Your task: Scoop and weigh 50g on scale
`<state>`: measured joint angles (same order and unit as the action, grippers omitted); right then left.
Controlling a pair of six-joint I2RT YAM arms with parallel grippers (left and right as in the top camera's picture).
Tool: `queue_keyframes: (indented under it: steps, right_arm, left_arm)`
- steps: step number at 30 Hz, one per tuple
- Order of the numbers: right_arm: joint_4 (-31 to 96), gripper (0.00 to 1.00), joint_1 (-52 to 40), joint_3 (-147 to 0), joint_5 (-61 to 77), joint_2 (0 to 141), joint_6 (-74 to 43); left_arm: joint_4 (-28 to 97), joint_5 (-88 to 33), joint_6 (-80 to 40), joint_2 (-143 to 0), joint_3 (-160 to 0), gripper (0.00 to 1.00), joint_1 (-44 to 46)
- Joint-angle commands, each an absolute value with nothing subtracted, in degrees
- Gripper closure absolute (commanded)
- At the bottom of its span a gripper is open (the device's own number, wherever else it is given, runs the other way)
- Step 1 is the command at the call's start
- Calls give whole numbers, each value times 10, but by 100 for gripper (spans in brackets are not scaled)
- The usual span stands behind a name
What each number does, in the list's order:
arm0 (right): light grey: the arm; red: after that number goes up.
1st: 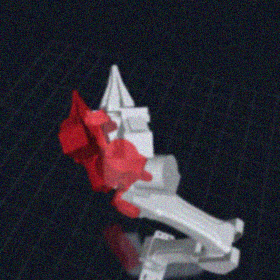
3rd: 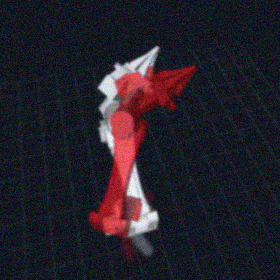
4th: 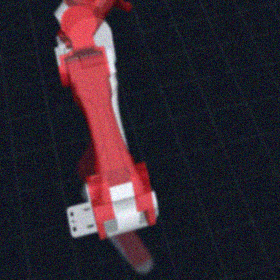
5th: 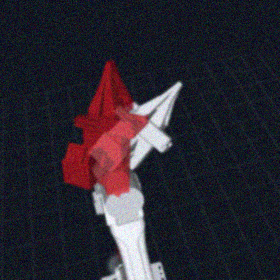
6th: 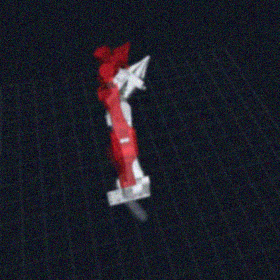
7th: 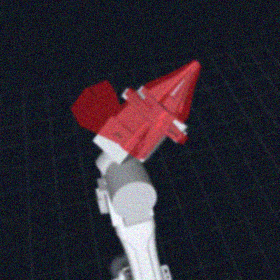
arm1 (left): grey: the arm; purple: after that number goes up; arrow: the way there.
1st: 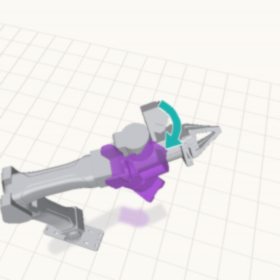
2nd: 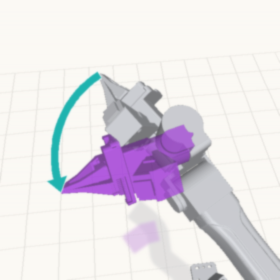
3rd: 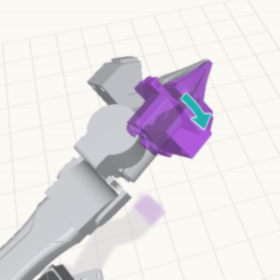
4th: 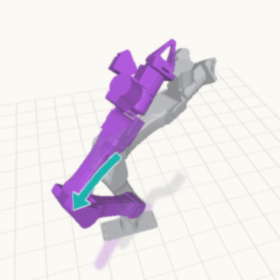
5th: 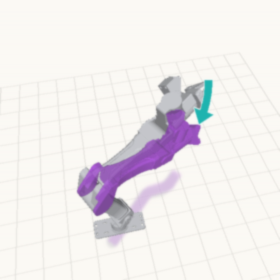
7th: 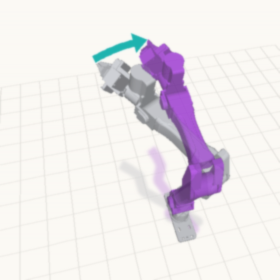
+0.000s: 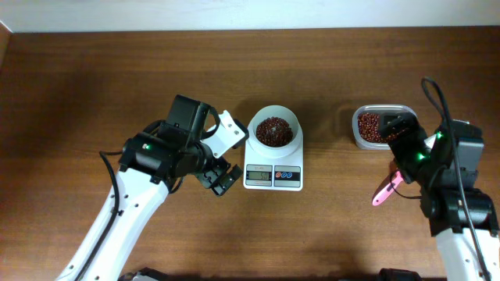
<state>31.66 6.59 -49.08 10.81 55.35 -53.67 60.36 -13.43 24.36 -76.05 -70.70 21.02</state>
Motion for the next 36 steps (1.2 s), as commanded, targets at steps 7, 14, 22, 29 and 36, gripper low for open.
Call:
queue_keyframes:
  steps: [7,14,22,29,36]
  right_arm:
    - [386,1,-17,-497,-95,318,-417]
    - [442,1,-20,-457,-128,183,-417]
    - [350,1,-18,-318,-138,44,-386]
    - [206,1,-19,-204,-138,2,-302]
    - [145,1,-19,-153,-133,2,-302]
  left_arm:
    - [603,-141,239,-750,-705,1,212]
    - [603,-141,239,-750,-705,1,212]
    - [603,-141,239,-750,-705,1,212]
    - [603,-141,239,-750,-705,1,212]
    - [603,-141,239,-750,-705,1,212]
